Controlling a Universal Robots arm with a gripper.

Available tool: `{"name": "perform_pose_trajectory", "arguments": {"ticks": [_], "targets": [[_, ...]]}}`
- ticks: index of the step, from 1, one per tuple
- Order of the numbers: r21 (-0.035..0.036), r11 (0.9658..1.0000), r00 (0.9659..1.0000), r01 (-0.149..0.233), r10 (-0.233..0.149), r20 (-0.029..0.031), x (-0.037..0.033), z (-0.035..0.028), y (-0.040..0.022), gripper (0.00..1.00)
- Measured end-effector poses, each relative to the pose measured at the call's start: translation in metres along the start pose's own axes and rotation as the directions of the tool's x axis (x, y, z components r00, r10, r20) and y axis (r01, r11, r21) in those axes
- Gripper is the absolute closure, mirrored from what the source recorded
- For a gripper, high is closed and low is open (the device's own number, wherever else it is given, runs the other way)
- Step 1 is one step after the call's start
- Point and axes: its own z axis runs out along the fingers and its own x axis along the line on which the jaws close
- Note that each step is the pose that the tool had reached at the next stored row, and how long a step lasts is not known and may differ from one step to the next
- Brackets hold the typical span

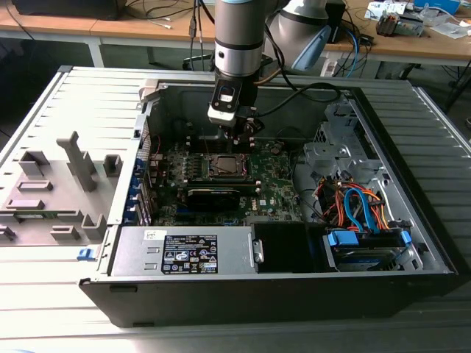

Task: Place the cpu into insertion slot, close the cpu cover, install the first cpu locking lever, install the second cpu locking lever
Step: 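Install the second cpu locking lever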

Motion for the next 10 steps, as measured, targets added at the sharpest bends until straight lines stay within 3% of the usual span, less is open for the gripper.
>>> {"name": "perform_pose_trajectory", "arguments": {"ticks": [10], "targets": [[-0.0014, 0.9996, 0.9996, 0.028, -0.028, 0.0004, 0.0000, 0.0000, 0.0000, 0.89]]}}
